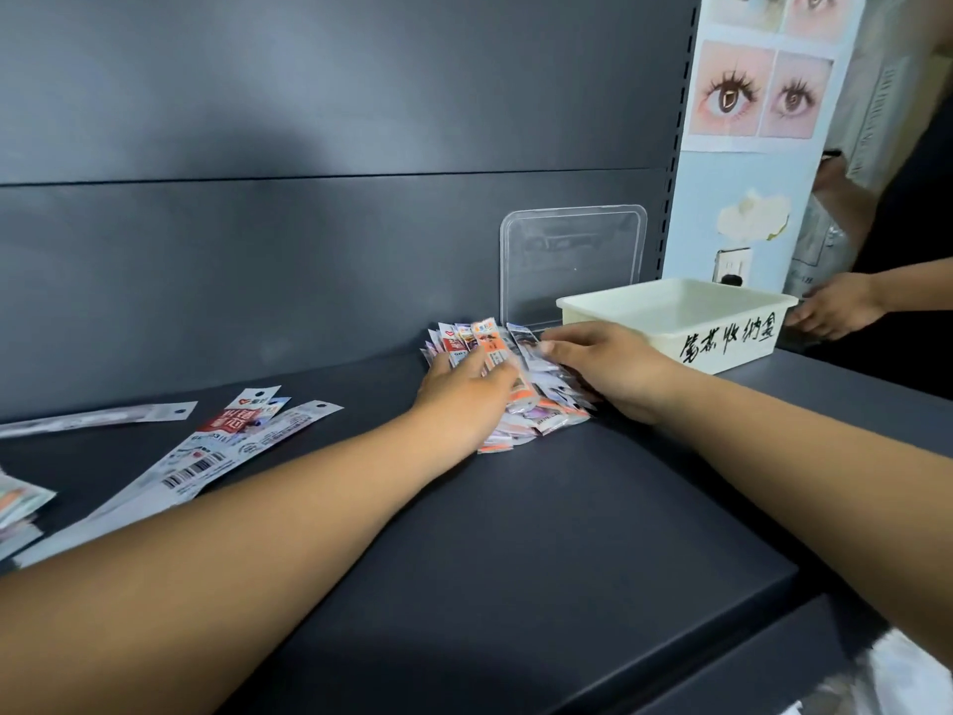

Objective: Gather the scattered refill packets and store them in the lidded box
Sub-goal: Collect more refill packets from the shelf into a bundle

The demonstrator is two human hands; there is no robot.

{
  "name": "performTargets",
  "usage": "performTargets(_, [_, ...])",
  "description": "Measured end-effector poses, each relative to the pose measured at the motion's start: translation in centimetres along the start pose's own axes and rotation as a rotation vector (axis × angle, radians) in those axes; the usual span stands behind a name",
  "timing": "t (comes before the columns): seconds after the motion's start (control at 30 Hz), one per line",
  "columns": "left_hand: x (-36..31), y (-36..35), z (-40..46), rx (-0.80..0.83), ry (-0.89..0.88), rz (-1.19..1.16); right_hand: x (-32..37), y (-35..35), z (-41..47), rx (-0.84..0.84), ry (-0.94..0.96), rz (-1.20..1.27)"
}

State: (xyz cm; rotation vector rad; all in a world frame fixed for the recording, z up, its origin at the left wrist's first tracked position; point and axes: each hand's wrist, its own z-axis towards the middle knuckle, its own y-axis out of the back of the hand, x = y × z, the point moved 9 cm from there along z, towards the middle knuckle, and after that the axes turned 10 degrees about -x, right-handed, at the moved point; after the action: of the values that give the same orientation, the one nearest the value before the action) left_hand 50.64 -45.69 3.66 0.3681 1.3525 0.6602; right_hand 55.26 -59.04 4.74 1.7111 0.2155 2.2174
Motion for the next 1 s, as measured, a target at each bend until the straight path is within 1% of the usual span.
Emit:
performTargets(0.03, [0.3,0.5,0.3,-0.021,0.009,-0.007,-0.1,0.5,0.1,-0.017,-0.002,-0.033])
performTargets(0.1, [0.8,1.1,0.7,-0.032,0.023,0.050,0.0,1.1,0.0,-0.031,0.045,-0.200])
performTargets(0.17, [1.0,1.2,1.0,-0.017,0.020,0.082,0.3,0.8,-0.2,0.019,0.124,-0.353])
performTargets(0.23, [1.2,0.9,1.1,0.003,0.038,0.059,0.6,-0.4,-0.5,0.100,0.187,-0.457])
performTargets(0.37, [1.1,0.7,1.5,-0.023,0.060,0.047,0.6,-0.5,-0.4,0.103,0.181,-0.444])
performTargets(0.47, [0.8,1.3,1.5,-0.073,0.055,0.019,1.1,0.0,-0.6,0.060,0.192,-0.426])
performTargets(0.53, [0.5,2.5,0.8,-0.113,0.039,-0.016,1.9,0.2,-0.9,0.026,0.237,-0.439])
performTargets(0.6, [-0.2,4.2,-0.3,-0.146,-0.007,-0.015,3.3,0.5,-1.5,-0.028,0.311,-0.497])
performTargets(0.7, [-0.7,7.8,-2.4,-0.174,-0.141,0.082,6.1,-0.4,-3.5,-0.067,0.403,-0.512])
performTargets(0.8, [0.5,12.1,-4.6,-0.181,-0.246,0.181,9.3,-3.7,-7.0,0.032,0.472,-0.449])
performTargets(0.93, [3.3,17.4,-8.7,-0.111,-0.402,0.352,13.1,-9.8,-12.3,0.199,0.590,-0.566])
performTargets(1.0, [5.5,20.5,-10.8,-0.096,-0.461,0.422,14.3,-13.3,-14.4,0.297,0.613,-0.589])
